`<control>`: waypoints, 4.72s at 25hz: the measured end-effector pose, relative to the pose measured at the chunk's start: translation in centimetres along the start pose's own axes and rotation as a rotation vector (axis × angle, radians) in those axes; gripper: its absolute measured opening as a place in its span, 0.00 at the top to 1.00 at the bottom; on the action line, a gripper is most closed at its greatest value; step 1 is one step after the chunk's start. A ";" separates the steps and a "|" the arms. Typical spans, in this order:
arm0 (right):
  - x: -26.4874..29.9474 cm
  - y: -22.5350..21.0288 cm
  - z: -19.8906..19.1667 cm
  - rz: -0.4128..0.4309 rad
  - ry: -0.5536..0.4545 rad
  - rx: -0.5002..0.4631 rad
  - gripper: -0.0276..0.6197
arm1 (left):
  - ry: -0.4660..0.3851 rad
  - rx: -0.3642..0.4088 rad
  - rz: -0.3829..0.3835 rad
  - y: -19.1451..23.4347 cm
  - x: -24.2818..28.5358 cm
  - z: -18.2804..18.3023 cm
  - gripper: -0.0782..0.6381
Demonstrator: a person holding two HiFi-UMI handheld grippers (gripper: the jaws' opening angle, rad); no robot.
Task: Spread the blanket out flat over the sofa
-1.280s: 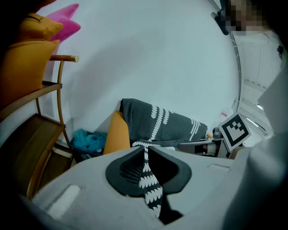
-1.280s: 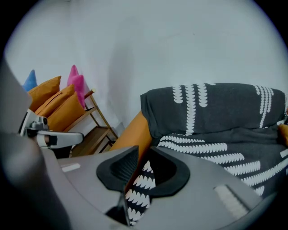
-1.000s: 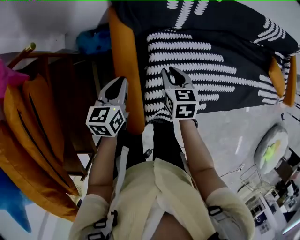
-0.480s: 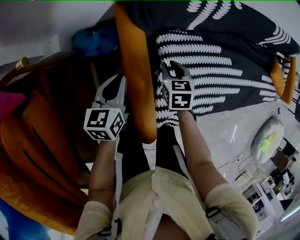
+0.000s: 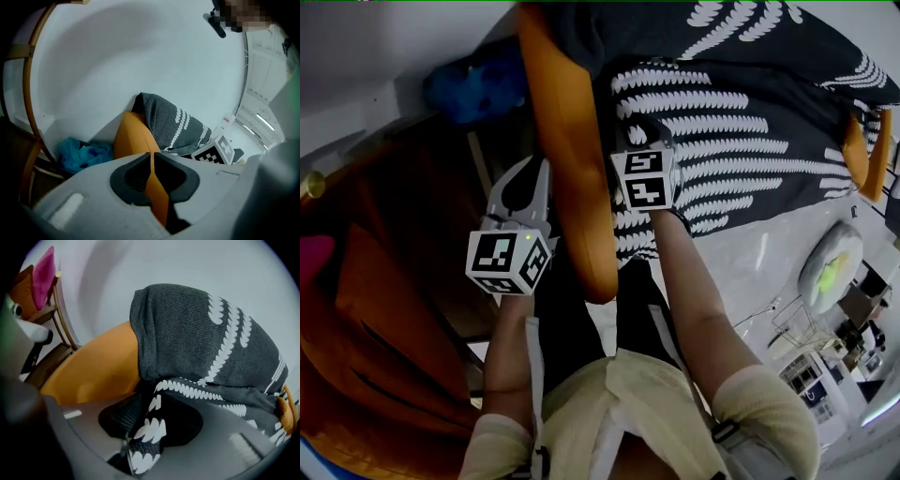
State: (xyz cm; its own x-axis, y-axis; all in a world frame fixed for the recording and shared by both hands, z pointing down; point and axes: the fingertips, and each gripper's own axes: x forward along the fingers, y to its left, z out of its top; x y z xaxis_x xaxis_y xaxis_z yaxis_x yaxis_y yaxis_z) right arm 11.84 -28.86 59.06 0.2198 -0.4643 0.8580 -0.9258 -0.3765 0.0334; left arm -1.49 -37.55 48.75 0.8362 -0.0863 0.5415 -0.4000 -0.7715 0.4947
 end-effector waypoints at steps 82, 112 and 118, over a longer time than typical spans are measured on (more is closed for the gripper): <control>1.1 -2.6 1.4 0.231 -0.260 0.530 0.82 | 0.080 0.110 -0.040 -3.9 2.8 0.6 0.85; -6.5 0.2 3.4 0.305 -0.262 0.424 0.84 | -0.019 0.049 -0.040 -6.1 -0.5 4.7 0.86; -12.4 0.2 5.0 0.306 -0.317 0.422 0.85 | -0.074 0.026 -0.064 -8.3 -3.4 7.1 0.87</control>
State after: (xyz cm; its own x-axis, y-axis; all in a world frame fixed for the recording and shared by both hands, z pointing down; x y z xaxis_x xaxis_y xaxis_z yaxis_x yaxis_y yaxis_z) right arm 10.45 -27.23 45.87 0.1038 -0.7930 0.6003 -0.7736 -0.4437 -0.4524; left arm 1.63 -35.29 37.92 0.8857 -0.0822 0.4569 -0.3357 -0.7931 0.5081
